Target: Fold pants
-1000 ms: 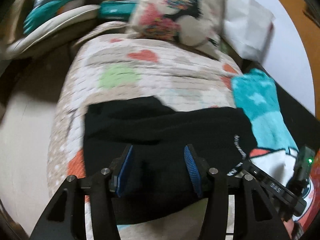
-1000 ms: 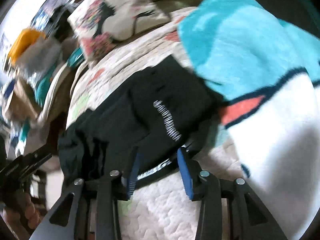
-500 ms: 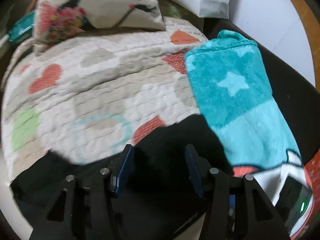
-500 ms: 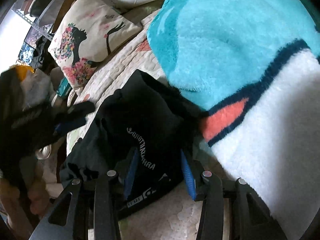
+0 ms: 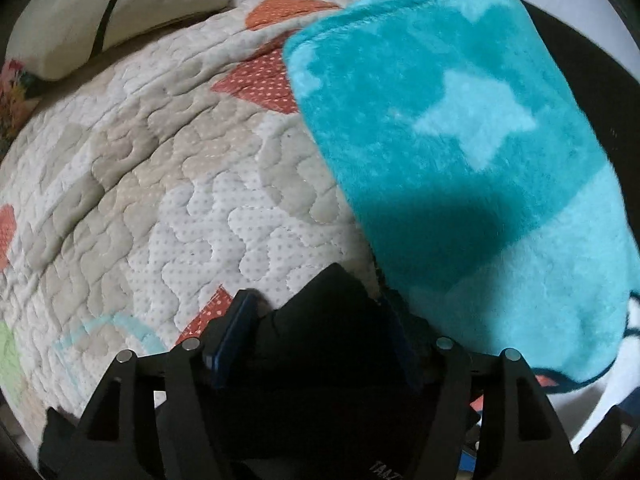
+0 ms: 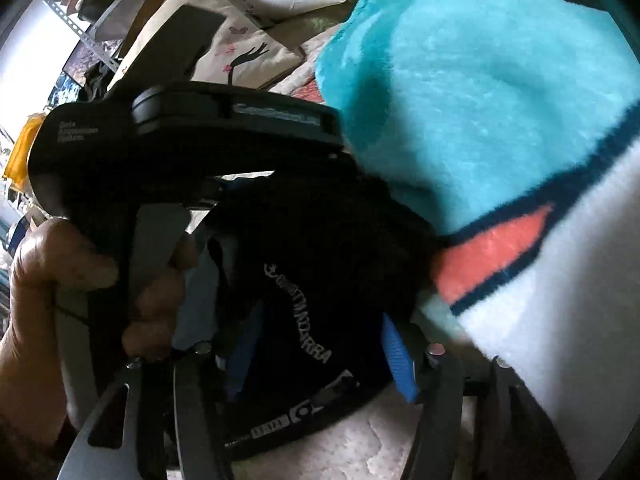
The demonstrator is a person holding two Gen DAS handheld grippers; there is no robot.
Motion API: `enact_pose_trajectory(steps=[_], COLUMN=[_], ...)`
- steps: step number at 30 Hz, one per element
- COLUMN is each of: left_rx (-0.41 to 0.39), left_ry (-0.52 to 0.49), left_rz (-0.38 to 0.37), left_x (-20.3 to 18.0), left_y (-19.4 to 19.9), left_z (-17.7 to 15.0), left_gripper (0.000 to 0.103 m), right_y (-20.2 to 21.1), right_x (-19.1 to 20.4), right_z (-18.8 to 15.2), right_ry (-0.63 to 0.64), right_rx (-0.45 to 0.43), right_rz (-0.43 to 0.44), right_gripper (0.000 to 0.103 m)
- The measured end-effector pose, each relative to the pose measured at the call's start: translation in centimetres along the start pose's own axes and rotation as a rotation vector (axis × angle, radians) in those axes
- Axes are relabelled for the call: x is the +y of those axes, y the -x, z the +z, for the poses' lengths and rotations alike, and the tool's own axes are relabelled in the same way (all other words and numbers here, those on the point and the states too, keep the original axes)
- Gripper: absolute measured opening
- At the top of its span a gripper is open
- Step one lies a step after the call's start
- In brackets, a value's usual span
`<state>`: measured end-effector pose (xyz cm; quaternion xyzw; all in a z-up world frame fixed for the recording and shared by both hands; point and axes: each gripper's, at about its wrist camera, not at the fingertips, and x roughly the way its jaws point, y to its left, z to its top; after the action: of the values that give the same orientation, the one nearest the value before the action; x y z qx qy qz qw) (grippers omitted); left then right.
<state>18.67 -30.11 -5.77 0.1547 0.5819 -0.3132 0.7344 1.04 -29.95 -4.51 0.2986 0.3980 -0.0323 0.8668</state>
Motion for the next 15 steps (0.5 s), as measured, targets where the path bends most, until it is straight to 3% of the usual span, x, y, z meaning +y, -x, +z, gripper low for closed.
enact_pose_trajectory(steps=[2, 4, 5, 9, 15], left_rx=[-0.008, -0.018, -0.023, -0.070, -0.150], left_ry=[-0.043, -0.049, -0.045, -0.026, 0.033], left_rz=[0.036, 0.042, 0.038, 0.010, -0.059], left_x=[-0.7, -0.8, -0.7, -0.2, 1.8], left_y=[0.1, 0.6, 0.9, 3.1, 8.0], left_z=[-0.2, -0.5, -0.6, -1.5, -3.1], left_gripper=[0.045, 0.030, 0.028, 0.022, 0.018], right_y=[-0.1, -0.1, 0.0, 1.1, 3.3], right_x=[0.0, 0.2, 0.3, 1.1, 4.4], right_z=[0.3, 0.7, 1.0, 1.6, 1.4], right_ry=[0.008, 0.018, 0.032, 0.062, 0.166], right_rx=[0.012, 0.022, 0.021, 0.003, -0.046], right_rz=[0.014, 0.000, -0.029, 0.009, 0.081], right_gripper=[0.059, 0.036, 0.019, 0.014, 0.014])
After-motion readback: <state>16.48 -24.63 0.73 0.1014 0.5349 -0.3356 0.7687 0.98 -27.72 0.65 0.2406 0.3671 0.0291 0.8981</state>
